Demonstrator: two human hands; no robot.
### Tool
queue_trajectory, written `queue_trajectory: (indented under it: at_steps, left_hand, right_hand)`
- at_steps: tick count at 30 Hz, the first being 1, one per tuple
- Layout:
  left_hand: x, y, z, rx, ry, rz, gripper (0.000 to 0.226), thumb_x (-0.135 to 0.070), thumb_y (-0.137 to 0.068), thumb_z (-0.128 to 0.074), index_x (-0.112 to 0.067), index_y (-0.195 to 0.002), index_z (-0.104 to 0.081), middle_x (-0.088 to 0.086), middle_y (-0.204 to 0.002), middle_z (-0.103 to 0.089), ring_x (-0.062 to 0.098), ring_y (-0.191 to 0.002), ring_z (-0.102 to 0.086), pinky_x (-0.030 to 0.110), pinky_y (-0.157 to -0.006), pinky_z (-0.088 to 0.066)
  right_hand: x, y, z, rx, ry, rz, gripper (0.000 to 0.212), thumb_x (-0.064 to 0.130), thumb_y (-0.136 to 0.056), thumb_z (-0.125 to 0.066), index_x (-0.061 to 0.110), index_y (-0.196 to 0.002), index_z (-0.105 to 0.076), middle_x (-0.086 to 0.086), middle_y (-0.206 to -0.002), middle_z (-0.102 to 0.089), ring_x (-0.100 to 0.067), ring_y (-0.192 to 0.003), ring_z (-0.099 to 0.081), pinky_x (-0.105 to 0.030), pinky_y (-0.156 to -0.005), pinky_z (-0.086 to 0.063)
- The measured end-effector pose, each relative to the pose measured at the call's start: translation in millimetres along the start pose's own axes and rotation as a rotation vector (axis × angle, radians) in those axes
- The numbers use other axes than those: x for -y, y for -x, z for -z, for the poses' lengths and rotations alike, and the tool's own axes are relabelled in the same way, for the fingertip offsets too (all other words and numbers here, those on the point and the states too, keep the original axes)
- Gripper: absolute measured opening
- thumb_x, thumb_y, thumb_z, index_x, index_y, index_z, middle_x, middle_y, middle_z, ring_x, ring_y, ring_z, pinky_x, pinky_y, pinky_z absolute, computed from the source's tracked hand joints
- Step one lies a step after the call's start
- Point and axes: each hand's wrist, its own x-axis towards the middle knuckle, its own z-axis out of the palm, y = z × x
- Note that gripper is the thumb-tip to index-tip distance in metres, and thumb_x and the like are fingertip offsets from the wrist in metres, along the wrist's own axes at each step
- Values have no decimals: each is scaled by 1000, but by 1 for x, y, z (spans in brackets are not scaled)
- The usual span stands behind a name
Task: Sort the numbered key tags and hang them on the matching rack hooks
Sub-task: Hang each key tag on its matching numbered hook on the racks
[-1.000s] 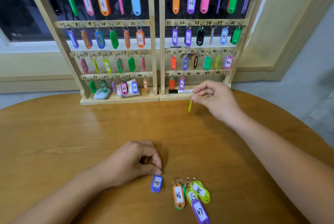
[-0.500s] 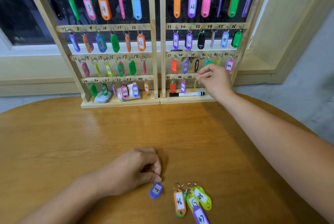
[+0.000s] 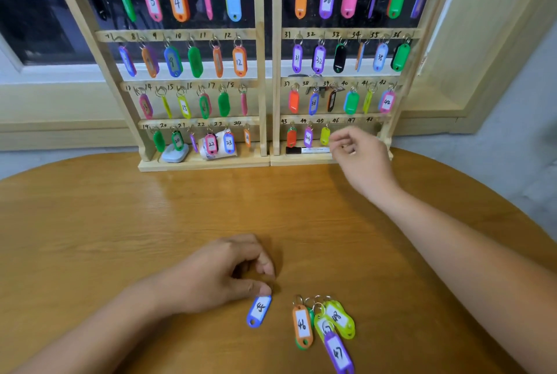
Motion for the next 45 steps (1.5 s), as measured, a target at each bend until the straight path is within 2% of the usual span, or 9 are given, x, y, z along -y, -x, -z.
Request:
queue_trajectory:
  at_steps: [4, 7, 10, 13, 21, 28, 32, 38, 45]
  left_hand:
    - [-4, -3, -3, -6, -19, -24, 19, -43, -91, -84, -35, -105, -75, -16, -106, -63, 2, -100, -62, 12, -83, -44]
    - [-4, -5, -5, -7, -11, -19, 11, -36, -92, -84, -33, -97, -75, -15, -102, -65, 4, -95, -63, 17, -80, -46]
    - [-7, -10, -1, 6, 42, 28, 9, -34, -93, -83, -29, -94, -76, -13, -94, -72, 10, -82, -64, 25, -73, -50]
    - [-15, -27, 9, -24, 80, 82, 9, -30, -93, -84, -26, -92, -76, -17, -83, -74, 4, -70, -60, 20, -67, -47]
    - [-30, -131, 38, -387, 227, 31, 10, -23, -89, -88, -19, -85, -80, -3, -82, -78, 2, -71, -61, 21, -72, -48]
    - [-30, -227, 59, -631, 127, 70, 8, -25, -89, -88, -22, -86, -81, -9, -77, -76, -3, -68, -62, 24, -69, -50]
    - [-28, -255, 67, -701, 50, 106, 6, -27, -92, -85, -22, -89, -82, -9, -78, -76, 9, -73, -71, 34, -76, -61]
    - [-23, -276, 73, -759, -76, 180, 10, -35, -91, -83, -28, -85, -80, -11, -74, -73, 12, -74, -70, 41, -74, -61]
    - [-27, -279, 74, -751, -117, 205, 14, -36, -88, -87, -27, -87, -77, -16, -71, -68, 7, -76, -68, 39, -74, -62]
  right_hand:
    - [-11, 40, -3, 130, -54, -18, 26, 8, -94, -72, 33, -95, -74, 19, -91, -74, -2, -83, -66, -20, -80, -51]
    - [-21, 66, -1, 182, -41, -20, 25, 6, -95, -74, 30, -97, -76, 22, -90, -74, -3, -85, -68, -18, -80, -51]
    - [-33, 77, 1, 173, -88, -65, 27, 5, -95, -75, 32, -97, -76, 18, -89, -75, -5, -84, -69, -25, -81, -54]
    - [-35, 78, 0, 163, -120, -85, 29, 5, -94, -74, 34, -97, -76, 15, -90, -77, -9, -86, -70, -31, -83, -57]
    - [-38, 80, 0, 151, -163, -102, 30, 1, -92, -72, 31, -94, -76, 7, -86, -77, -19, -83, -71, -44, -84, -60]
    - [-35, 81, 3, 175, -151, -112, 28, 4, -94, -71, 32, -93, -75, 10, -88, -77, -13, -82, -70, -35, -80, -58]
    - [-33, 82, 4, 185, -157, -116, 26, 3, -94, -70, 29, -93, -75, 10, -87, -76, -10, -81, -68, -29, -77, -56]
    - [-32, 81, 5, 198, -156, -110, 23, 5, -94, -71, 28, -94, -76, 9, -87, -76, -6, -78, -66, -21, -73, -53]
    - [-29, 82, 8, 200, -146, -111, 22, 6, -95, -71, 27, -95, -76, 10, -87, -76, -10, -80, -68, -20, -72, -54]
